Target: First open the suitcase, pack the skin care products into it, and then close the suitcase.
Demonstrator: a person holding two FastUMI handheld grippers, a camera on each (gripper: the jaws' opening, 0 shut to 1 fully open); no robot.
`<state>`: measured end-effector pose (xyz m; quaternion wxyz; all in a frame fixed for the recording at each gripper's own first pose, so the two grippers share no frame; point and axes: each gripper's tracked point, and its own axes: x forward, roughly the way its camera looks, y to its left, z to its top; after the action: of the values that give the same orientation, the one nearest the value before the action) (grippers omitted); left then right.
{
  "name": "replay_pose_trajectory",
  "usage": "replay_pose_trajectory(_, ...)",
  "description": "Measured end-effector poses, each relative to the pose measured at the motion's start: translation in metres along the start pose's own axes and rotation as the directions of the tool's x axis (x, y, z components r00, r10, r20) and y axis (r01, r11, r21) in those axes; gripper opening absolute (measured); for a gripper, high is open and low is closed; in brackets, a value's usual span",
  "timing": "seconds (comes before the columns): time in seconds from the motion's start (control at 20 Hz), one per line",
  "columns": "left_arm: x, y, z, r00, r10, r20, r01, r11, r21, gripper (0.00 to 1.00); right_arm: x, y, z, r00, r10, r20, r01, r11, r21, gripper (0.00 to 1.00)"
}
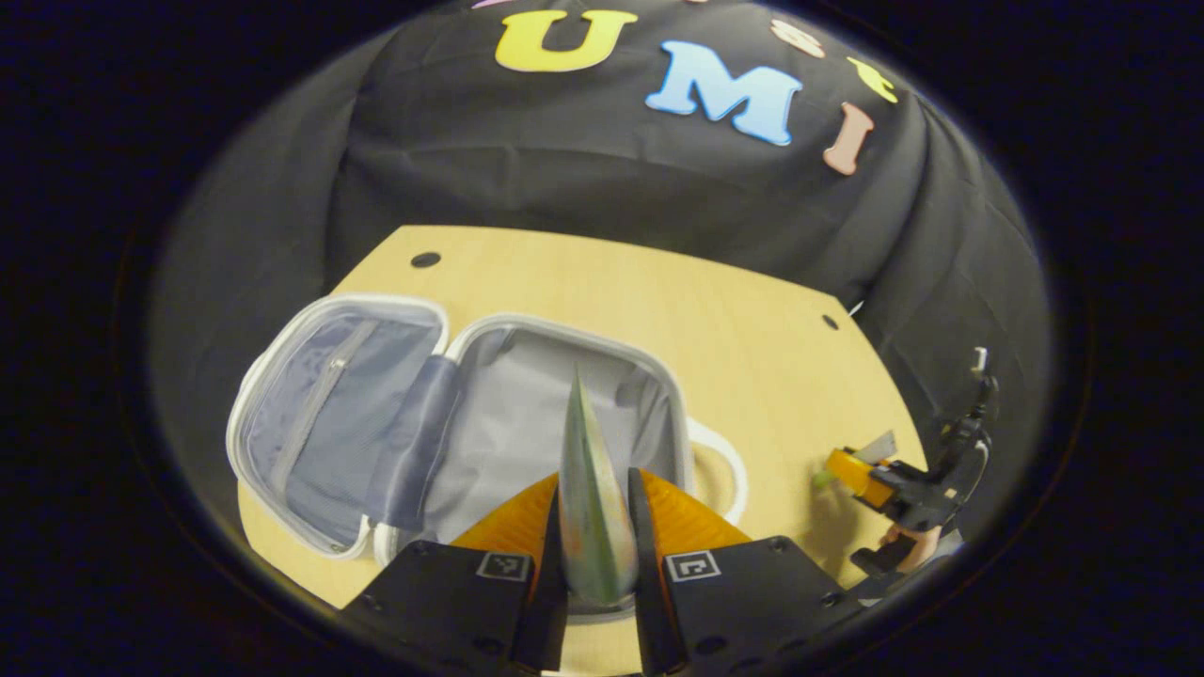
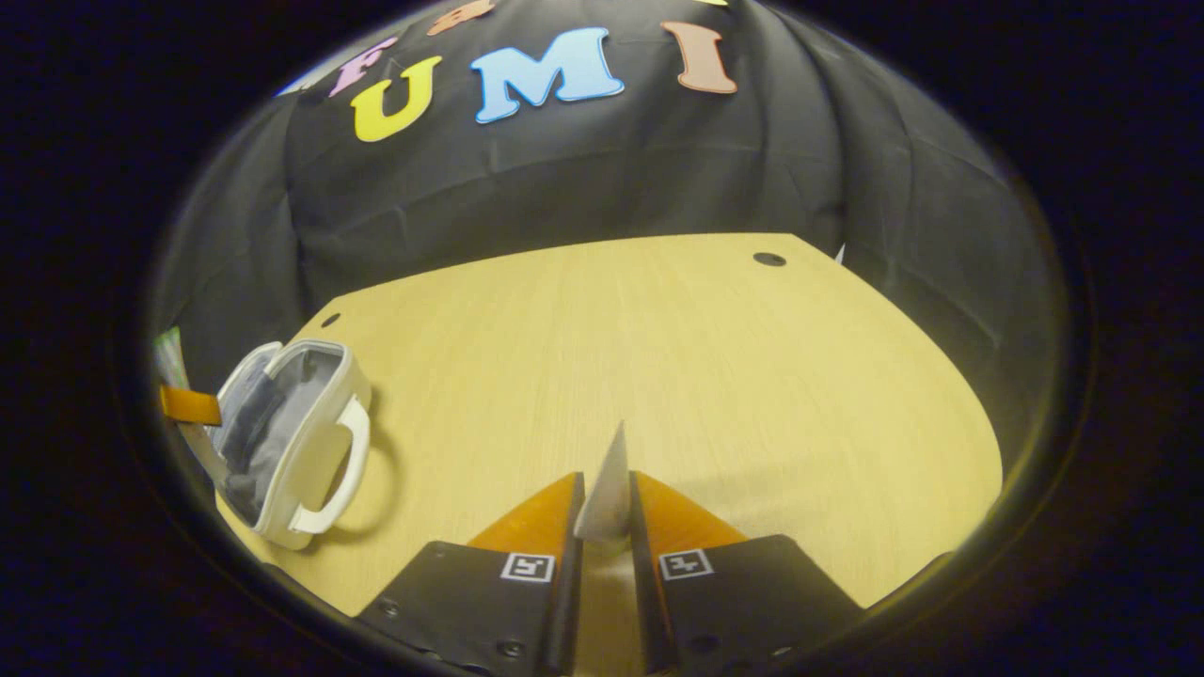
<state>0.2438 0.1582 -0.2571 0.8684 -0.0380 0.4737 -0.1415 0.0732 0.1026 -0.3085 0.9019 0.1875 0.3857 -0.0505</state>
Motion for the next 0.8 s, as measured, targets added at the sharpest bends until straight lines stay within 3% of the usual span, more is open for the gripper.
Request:
replay_pose_trajectory(0.05, 0.010, 0.010, -0.005, 0.999, 0.018, -0.032, -0.018, 1.000, -0.002, 0.38, -0.009, 0.003, 0.001, 1.000, 0.004, -0.007, -0.004, 1.000, 0.016, 0.21)
replay_pose_trajectory(0.25, 0.041, 0.036, -0.018, 0.990, 0.083, -0.114, -0.081, 0.997, 0.018, 0.42, -0.061, 0.045, 0.013, 0.995, 0.098, 0.002, -0.098, 0.994, 0.052, 0.19)
replay_pose_trajectory(0.35, 0.040, 0.041, -0.005, 0.993, 0.095, -0.067, -0.094, 0.995, 0.018, 0.53, -0.085, 0.082, 0.024, 0.985, 0.173, 0.013, -0.173, 0.984, 0.039, 0.20)
replay_pose_trajectory(0.4, 0.038, 0.044, 0.002, 0.994, 0.104, -0.034, -0.104, 0.994, 0.016, 0.65, -0.091, 0.099, 0.025, 0.979, 0.203, 0.015, -0.203, 0.979, 0.023, 0.19)
replay_pose_trajectory(0.45, 0.032, 0.048, 0.009, 0.994, 0.110, 0.001, -0.110, 0.994, 0.008, 0.85, -0.098, 0.120, 0.028, 0.970, 0.241, 0.013, -0.241, 0.971, 0.003, 0.19)
replay_pose_trajectory(0.65, -0.015, 0.067, 0.025, 0.980, 0.122, 0.157, -0.112, 0.991, -0.071, 0.96, -0.112, 0.208, 0.024, 0.915, 0.401, -0.033, -0.402, 0.915, -0.038, 0.19)
replay_pose_trajectory(0.8, -0.064, 0.100, 0.035, 0.947, 0.167, 0.273, -0.130, 0.980, -0.149, 0.96, -0.094, 0.260, 0.014, 0.885, 0.455, -0.094, -0.461, 0.886, -0.045, 0.16)
